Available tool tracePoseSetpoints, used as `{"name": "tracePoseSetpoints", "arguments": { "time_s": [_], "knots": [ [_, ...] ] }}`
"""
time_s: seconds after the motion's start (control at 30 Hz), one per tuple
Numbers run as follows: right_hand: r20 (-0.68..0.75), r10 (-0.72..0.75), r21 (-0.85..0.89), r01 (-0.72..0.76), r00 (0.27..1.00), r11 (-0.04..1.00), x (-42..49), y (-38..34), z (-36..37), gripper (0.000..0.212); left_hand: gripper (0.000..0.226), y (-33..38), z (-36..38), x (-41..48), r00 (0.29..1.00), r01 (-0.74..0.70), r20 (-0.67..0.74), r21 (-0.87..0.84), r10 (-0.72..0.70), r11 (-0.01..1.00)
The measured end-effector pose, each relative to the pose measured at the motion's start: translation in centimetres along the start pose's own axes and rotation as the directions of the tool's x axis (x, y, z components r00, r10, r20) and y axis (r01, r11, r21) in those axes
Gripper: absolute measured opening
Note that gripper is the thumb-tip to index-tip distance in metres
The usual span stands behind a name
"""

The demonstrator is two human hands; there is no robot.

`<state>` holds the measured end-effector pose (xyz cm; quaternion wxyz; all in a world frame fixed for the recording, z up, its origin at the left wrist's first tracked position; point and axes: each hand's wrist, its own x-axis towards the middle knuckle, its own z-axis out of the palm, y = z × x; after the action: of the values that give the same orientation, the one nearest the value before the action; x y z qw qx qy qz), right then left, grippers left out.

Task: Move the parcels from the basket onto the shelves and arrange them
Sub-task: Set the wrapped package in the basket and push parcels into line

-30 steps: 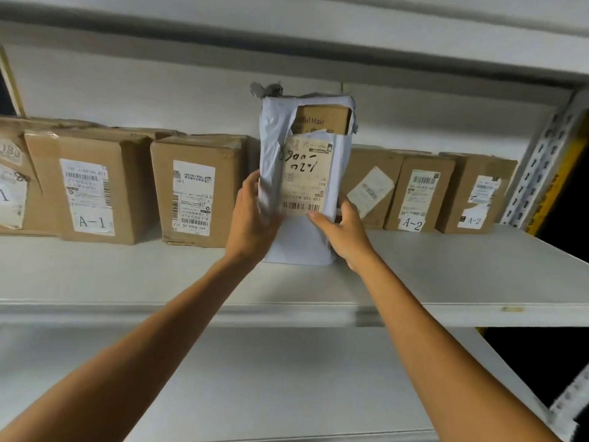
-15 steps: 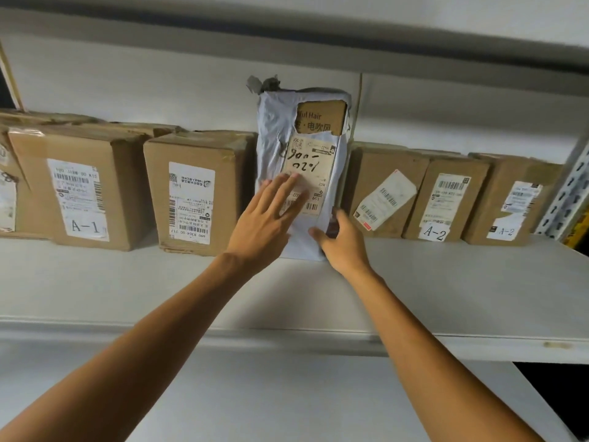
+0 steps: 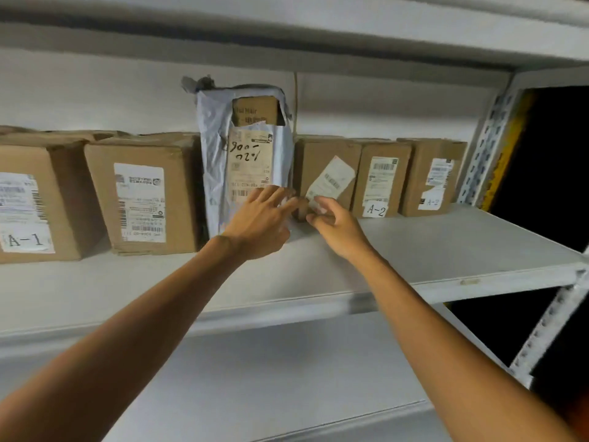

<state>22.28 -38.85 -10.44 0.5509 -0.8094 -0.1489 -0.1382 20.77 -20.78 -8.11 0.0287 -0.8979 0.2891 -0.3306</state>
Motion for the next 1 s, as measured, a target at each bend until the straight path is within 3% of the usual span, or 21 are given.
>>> {"name": "tracePoseSetpoints", "arguments": {
  "time_s": [0.1, 0.2, 0.5, 0.77, 1.0],
  "knots": [
    [-0.059, 0.007, -0.053, -0.010, 0.998, 0.999, -1.0, 0.4, -4.3, 0.033, 0.057, 2.1, 0.1, 2.3, 0.998, -0.065, 0.021, -0.049, 0.067, 0.997],
    [-0.125, 0.065, -0.122, -0.080, 0.990, 0.989, -1.6, 1.5, -8.2, 0.041, 0.059, 4.4, 0.7, 4.8, 0.994, -0.101, 0.029, -0.126, 0.105, 0.987],
    [-0.201, 0.160, -0.191, -0.199, 0.966, 0.961, -0.9, 7.0, -17.2, 0.052, 0.063, 10.5, 5.6, 11.9, 0.984, -0.079, 0.146, -0.175, 0.105, 0.981],
    [-0.254, 0.109, -0.201, -0.163, 0.961, 0.966, 6.5, 13.1, -25.6, 0.048, 0.062, 13.2, 11.9, 20.5, 0.990, -0.064, 0.127, -0.032, 0.067, 0.997],
    [-0.401, 0.141, -0.156, -0.219, 0.905, 0.963, 13.1, 17.5, -30.0, 0.082, 0.070, 14.1, 16.3, 24.8, 0.999, -0.043, 0.033, 0.055, 0.041, 0.998]
  ]
}}
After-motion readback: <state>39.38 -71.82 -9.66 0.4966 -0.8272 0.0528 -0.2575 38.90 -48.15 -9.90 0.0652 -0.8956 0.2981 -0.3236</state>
